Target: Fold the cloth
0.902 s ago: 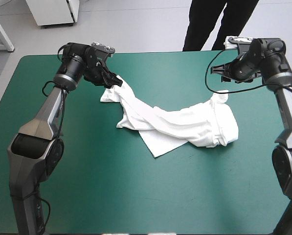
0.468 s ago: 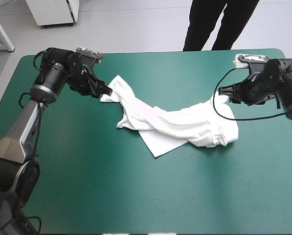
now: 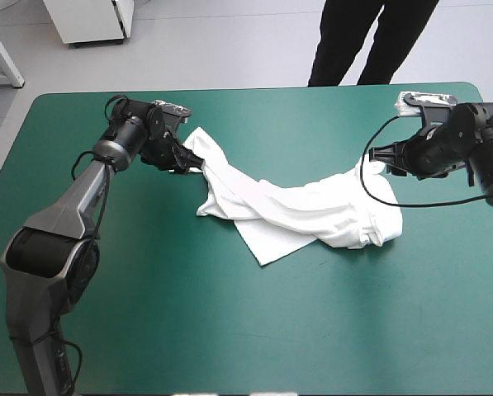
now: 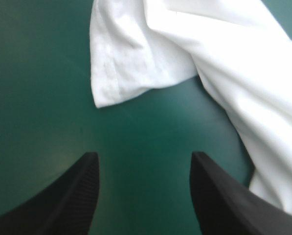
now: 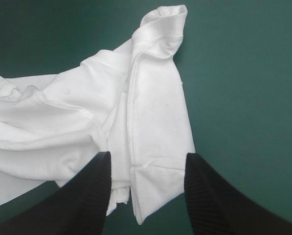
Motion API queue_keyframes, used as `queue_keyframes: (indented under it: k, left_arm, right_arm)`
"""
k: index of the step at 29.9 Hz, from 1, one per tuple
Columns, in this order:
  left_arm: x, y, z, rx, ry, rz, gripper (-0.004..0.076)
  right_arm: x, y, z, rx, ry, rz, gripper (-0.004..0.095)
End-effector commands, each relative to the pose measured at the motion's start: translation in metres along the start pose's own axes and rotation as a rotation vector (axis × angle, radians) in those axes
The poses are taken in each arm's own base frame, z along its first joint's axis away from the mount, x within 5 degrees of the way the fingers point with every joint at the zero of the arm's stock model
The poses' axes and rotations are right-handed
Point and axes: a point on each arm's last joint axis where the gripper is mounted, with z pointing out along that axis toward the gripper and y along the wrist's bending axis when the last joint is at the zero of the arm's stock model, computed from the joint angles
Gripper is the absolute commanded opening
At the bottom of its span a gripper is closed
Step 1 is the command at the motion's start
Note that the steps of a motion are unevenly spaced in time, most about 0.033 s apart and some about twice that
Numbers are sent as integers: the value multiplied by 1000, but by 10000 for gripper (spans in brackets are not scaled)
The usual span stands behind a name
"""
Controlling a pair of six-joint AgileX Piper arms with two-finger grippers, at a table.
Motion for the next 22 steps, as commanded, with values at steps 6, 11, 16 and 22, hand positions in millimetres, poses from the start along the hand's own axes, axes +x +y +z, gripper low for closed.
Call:
queue_keyframes:
  k: [6, 11, 16, 22]
  left_arm:
    - [-44, 21, -8, -35, -94, -53, 402]
    - [-43, 45, 7, 0, -31, -125, 389]
    - [-40, 56, 11, -1, -20, -141, 357]
    - [-42, 35, 34, 111, 12, -107, 356]
  right_arm:
    - [-5, 0, -24, -10, -105, -2, 439]
    - [-5, -1, -24, -1, -106, -6, 439]
    - [-5, -3, -24, 19, -108, -14, 415]
    - [-4, -4, -24, 29, -100, -15, 396]
